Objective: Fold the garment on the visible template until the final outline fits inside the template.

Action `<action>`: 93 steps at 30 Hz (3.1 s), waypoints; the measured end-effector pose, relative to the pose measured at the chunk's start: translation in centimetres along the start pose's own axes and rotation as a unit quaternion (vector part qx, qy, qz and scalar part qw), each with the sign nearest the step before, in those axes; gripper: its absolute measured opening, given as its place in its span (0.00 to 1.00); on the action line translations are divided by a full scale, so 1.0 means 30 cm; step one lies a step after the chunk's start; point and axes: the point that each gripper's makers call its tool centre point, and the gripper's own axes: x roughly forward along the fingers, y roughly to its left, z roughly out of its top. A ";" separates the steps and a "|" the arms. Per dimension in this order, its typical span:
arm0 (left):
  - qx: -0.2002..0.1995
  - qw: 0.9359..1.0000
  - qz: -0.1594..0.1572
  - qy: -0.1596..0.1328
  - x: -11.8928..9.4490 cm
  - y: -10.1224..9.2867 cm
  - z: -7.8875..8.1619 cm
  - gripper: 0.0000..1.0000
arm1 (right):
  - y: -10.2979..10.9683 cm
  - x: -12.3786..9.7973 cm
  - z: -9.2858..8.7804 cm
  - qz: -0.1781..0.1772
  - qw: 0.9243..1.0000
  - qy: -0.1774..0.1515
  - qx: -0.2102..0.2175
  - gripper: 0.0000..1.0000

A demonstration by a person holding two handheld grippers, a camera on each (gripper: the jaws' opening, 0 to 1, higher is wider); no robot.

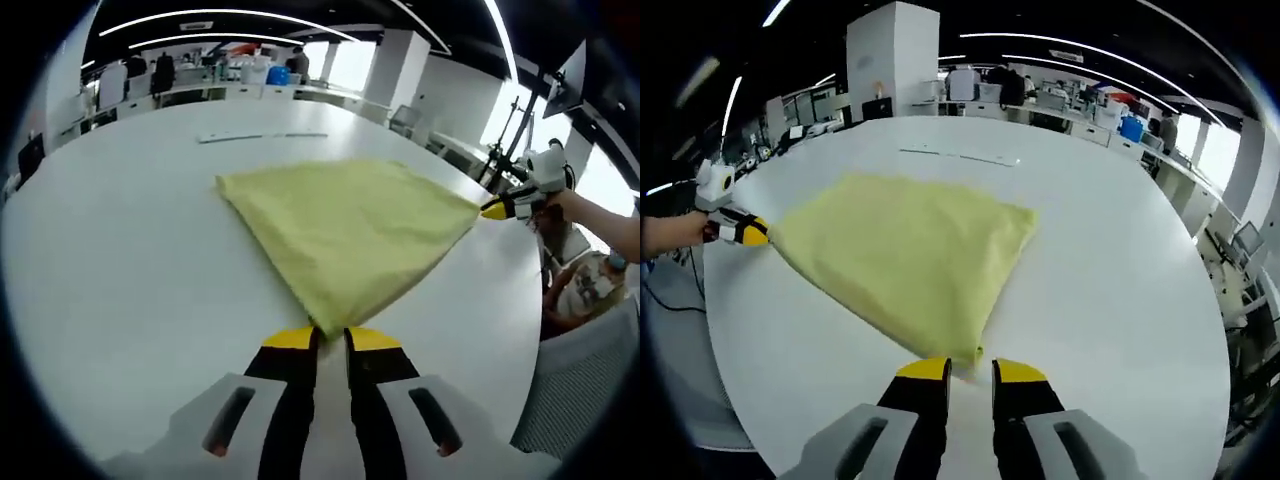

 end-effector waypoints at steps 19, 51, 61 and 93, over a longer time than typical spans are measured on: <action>0.004 1.000 -0.001 0.009 -0.005 0.004 -0.010 0.00 | 0.006 0.044 -0.045 0.007 0.999 0.032 0.015 0.00; 0.025 0.999 -0.003 0.036 -0.059 -0.060 -0.095 0.00 | 0.057 -0.030 -0.126 0.017 0.999 0.043 -0.018 0.00; 0.030 0.999 -0.003 0.040 -0.075 -0.076 -0.109 0.00 | 0.059 -0.046 -0.129 0.020 0.999 0.042 -0.016 0.00; -0.010 1.000 0.007 -0.003 -0.175 -0.157 0.024 0.55 | 0.126 -0.166 0.007 0.052 0.998 -0.026 0.021 0.51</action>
